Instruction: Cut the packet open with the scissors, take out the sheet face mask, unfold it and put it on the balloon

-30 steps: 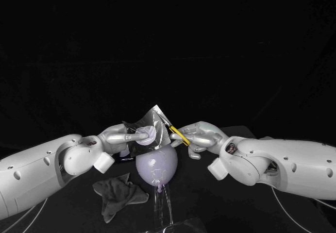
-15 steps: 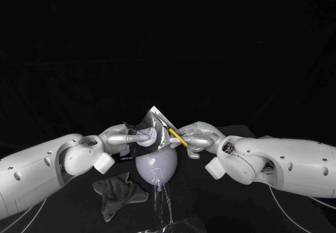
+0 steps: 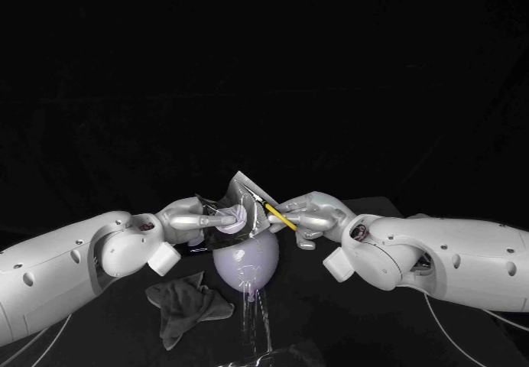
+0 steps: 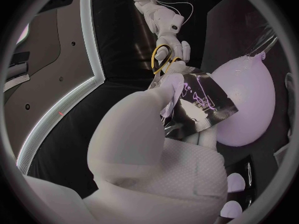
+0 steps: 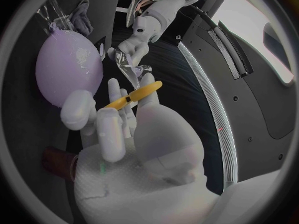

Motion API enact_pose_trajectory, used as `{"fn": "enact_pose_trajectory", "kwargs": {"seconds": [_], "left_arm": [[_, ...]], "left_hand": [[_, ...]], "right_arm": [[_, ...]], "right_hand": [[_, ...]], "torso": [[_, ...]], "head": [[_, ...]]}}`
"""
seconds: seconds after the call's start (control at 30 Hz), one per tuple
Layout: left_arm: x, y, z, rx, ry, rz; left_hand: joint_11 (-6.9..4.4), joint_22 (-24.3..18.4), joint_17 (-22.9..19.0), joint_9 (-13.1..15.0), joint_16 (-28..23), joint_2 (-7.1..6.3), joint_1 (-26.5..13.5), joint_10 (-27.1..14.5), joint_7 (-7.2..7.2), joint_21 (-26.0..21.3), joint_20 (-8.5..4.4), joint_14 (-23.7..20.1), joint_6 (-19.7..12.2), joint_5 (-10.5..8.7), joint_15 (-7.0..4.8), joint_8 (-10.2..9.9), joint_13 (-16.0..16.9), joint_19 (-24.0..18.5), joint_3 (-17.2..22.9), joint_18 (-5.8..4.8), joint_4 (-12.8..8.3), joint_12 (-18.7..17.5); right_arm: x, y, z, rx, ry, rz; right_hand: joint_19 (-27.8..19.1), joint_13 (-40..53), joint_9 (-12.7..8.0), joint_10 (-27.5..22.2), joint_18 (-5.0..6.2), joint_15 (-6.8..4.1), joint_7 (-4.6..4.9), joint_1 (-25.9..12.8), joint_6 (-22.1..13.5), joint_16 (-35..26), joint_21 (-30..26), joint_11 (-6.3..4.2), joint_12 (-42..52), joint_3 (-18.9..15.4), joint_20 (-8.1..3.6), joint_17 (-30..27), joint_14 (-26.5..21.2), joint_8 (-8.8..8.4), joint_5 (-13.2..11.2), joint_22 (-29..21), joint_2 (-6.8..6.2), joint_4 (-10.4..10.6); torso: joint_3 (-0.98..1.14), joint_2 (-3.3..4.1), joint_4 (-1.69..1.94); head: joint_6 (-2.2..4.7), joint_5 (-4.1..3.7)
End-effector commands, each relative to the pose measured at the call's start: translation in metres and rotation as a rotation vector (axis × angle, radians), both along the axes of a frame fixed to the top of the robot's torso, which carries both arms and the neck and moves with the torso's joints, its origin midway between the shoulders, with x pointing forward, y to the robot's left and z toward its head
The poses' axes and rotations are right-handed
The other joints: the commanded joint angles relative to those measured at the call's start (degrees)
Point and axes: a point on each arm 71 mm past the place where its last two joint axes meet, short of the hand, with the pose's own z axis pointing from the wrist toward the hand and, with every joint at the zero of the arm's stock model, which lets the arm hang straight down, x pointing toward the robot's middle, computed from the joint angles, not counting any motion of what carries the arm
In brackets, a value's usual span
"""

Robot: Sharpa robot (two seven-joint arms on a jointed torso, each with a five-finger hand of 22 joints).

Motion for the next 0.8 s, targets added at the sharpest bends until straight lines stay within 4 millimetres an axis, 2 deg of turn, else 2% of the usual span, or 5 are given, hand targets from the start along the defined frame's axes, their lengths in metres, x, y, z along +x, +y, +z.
{"fn": "enact_pose_trajectory", "kwargs": {"seconds": [0.03, 0.2, 0.43, 0.57, 0.8], "left_arm": [[-0.0036, -0.0055, -0.0008, 0.014, -0.001, -0.044], [-0.0035, -0.0054, -0.001, 0.016, -0.002, -0.043], [-0.0028, -0.004, -0.0013, 0.02, -0.002, -0.038], [-0.0026, -0.0037, -0.0014, 0.023, -0.002, -0.033], [-0.0034, -0.0061, -0.0011, 0.023, -0.003, -0.034]], "left_hand": [[-0.09, -0.04, 0.06, 5.59, 0.15, 0.58, -0.01, 0.49, 0.22, 0.4, -0.05, 0.34, 0.0, 0.18, -0.08, 0.32, 0.06, 0.28, -0.09, 0.6, -0.32, 0.22], [-0.09, -0.04, 0.08, 5.63, 0.15, 0.58, -0.02, 0.52, 0.21, 0.41, -0.06, 0.36, 0.01, 0.18, -0.09, 0.33, 0.06, 0.29, -0.08, 0.59, -0.37, 0.21], [-0.09, -0.04, 0.08, 5.63, 0.15, 0.58, -0.02, 0.52, 0.21, 0.41, -0.06, 0.36, 0.01, 0.18, -0.09, 0.33, 0.06, 0.29, -0.08, 0.59, -0.37, 0.21], [-0.09, -0.04, 0.08, 5.63, 0.15, 0.58, -0.02, 0.52, 0.21, 0.41, -0.06, 0.36, 0.01, 0.18, -0.09, 0.33, 0.06, 0.29, -0.08, 0.59, -0.37, 0.21], [-0.1, -0.04, 0.09, 5.68, 0.15, 0.58, -0.04, 0.54, 0.21, 0.42, -0.08, 0.38, 0.02, 0.18, -0.1, 0.34, 0.06, 0.3, -0.07, 0.59, -0.41, 0.2]], "right_arm": [[0.0006, 0.0014, 0.0022, 0.007, -0.005, 0.002], [0.0007, 0.0013, 0.0018, 0.0, -0.003, 0.001], [0.0008, 0.0004, 0.0014, 0.0, 0.003, 0.005], [-0.0001, 0.0015, 0.0004, -0.007, 0.015, 0.021], [-0.0014, 0.0038, -0.0013, -0.042, 0.029, 0.036]], "right_hand": [[0.3, 0.36, 0.07, 4.66, 0.2, -1.16, -1.05, 3.64, 0.27, 0.02, 0.55, -3.24, 1.01, 0.36, -0.41, -0.22, 2.07, 0.17, -0.15, 0.46, 2.39, -2.31], [0.69, 0.87, 0.15, 7.86, 0.02, -2.31, -1.92, 5.88, 2.04, 0.03, 1.29, -4.32, 1.58, 0.09, -1.62, -0.09, 2.15, 1.1, -0.08, 0.86, 4.56, -5.38], [0.79, 0.75, -0.14, 6.99, -0.13, -1.97, -1.67, 1.37, 2.2, 0.03, 1.42, -3.82, -0.1, -1.7, -1.62, 0.02, 2.26, 1.19, -0.08, 0.96, 3.65, -5.01], [0.99, 0.88, -0.15, 7.84, -0.14, -2.19, -1.99, 1.83, 2.68, 0.0, 1.76, -4.22, -0.12, -1.36, -1.65, -0.04, 2.28, 1.46, -0.03, 1.13, 4.38, -6.0], [1.97, 1.76, -1.05, 12.12, -0.52, -3.27, -2.84, 10.73, 7.05, -0.19, 3.88, -5.47, 0.74, 9.64, -2.84, -0.22, 2.28, 2.52, 3.71, 2.36, 4.95, -11.7]], "torso": [[-0.01, 0.0, 0.01], [-0.02, 0.01, 0.03], [-0.06, 0.02, 0.03], [-0.06, 0.01, 0.02], [-0.05, -0.03, 0.05]], "head": [[0.02, -0.01], [0.03, -0.13], [0.1, -0.15], [0.1, -0.11], [0.02, -0.3]]}}
